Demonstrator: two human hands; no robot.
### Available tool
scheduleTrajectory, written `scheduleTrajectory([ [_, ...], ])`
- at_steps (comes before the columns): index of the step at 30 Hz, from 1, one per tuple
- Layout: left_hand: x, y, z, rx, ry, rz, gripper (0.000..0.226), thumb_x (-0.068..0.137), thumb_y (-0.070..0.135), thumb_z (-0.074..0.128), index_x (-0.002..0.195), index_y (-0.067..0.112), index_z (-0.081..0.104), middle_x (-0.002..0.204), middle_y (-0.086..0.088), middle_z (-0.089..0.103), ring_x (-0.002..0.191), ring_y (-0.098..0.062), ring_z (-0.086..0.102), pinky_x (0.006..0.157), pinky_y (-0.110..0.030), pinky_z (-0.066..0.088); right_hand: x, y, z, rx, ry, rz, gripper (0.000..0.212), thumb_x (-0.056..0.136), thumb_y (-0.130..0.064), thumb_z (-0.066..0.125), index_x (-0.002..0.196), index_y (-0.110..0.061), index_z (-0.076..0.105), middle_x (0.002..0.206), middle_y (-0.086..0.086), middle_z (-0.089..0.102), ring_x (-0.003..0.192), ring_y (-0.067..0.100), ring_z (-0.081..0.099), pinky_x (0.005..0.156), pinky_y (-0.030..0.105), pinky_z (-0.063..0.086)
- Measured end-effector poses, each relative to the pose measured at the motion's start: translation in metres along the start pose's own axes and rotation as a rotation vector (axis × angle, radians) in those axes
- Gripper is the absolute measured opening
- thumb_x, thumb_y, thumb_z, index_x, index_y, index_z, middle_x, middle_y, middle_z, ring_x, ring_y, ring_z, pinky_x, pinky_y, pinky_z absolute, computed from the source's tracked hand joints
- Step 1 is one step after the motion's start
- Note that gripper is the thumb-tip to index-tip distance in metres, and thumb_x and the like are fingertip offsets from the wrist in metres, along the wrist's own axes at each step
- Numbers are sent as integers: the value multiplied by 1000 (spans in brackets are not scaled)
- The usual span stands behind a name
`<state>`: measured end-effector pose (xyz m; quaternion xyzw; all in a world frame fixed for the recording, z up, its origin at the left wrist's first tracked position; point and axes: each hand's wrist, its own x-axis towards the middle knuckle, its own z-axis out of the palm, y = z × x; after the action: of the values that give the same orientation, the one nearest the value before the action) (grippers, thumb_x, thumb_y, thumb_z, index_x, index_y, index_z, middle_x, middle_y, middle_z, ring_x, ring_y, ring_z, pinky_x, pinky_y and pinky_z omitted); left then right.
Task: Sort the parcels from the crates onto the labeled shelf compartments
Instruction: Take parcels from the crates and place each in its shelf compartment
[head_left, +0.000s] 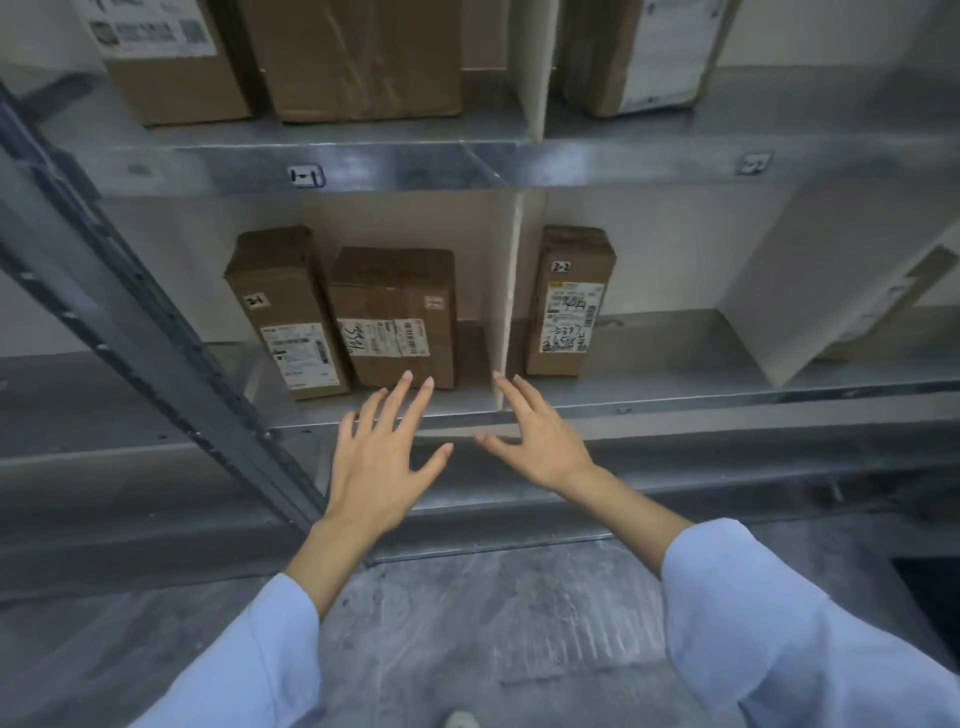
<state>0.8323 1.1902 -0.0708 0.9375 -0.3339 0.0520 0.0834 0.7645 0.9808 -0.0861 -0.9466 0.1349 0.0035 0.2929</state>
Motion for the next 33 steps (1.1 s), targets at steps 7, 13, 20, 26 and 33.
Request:
scheduleTrajectory([
  [7,19,138,-1,-50,-26,166,77,89,72,20,156,33,19,161,1,24,142,-27,32,109,-47,28,-83,79,-81,-169,135,57,81,92,-63,50,156,-40,7,165,-2,11,147,25,25,108,45,40],
  [13,31,312,1,-113,10,306,78,86,71,22,155,34,21,162,3,22,143,-25,30,108,-44,23,-182,194,-177,-218,292,188,80,92,-64,48,156,-37,8,164,2,17,145,27,30,107,46,41],
  [20,44,529,-9,-208,40,520,82,83,75,16,155,37,16,162,5,21,143,-23,27,110,-46,24,-318,312,-302,-262,496,387,77,95,-65,42,157,-37,5,165,-2,13,145,25,27,105,45,40],
  [26,43,680,-9,-256,38,733,82,82,76,14,155,39,12,163,7,17,144,-21,24,112,-45,22,-421,392,-368,-222,616,588,76,95,-65,40,157,-39,4,166,-2,10,149,25,18,112,49,34],
  [33,49,838,13,-340,7,937,74,91,73,29,155,42,9,163,10,14,145,-19,19,114,-42,17,-507,484,-423,-195,698,788,76,96,-63,41,157,-38,4,165,-2,10,148,26,20,112,46,36],
])
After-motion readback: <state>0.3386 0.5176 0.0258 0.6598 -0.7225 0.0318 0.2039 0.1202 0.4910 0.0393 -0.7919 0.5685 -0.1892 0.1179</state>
